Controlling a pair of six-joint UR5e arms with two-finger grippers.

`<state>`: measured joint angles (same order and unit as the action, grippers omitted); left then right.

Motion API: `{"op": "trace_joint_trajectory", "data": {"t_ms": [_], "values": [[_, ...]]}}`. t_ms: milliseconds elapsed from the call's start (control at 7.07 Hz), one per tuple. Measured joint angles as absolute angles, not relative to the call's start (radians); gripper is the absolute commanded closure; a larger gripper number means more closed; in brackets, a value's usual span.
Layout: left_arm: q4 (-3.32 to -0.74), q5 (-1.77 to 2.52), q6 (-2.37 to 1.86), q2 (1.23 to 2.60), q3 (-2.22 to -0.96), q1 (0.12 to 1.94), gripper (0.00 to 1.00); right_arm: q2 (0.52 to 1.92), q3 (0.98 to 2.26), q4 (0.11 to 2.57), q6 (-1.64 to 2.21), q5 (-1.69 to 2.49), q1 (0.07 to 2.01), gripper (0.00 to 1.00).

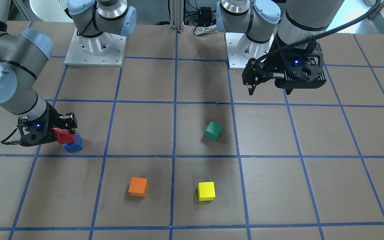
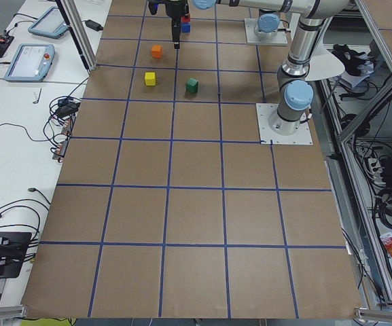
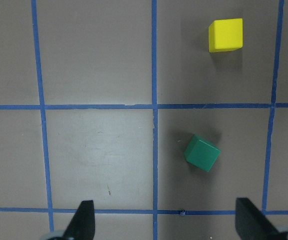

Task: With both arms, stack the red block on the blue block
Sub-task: 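Lower the red cube onto the blue cube with the right gripper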

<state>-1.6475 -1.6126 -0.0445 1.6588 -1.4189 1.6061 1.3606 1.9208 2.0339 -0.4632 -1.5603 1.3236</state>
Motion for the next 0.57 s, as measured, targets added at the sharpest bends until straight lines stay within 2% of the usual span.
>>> {"op": "trace_joint_trajectory", "data": {"t_ms": [142, 283, 425, 566], "values": [[-1.647, -1.613, -0.045, 1.658, -1.419, 1.606, 0.00, 1.356, 1.929, 2.056, -0.461, -1.560, 1.324, 0.94], [-1.647, -1.613, -0.044, 1.658, -1.419, 1.606, 0.00, 1.351, 1.941, 2.077, -0.459, -1.560, 1.324, 0.94], [-1.647, -1.613, -0.045, 1.658, -1.419, 1.606, 0.00, 1.349, 1.951, 2.097, -0.457, -1.561, 1.324, 0.71], [-1.648, -1.613, -0.044, 1.658, -1.419, 1.606, 0.00, 1.348, 1.955, 2.106, -0.458, -1.561, 1.324, 0.05]]}}
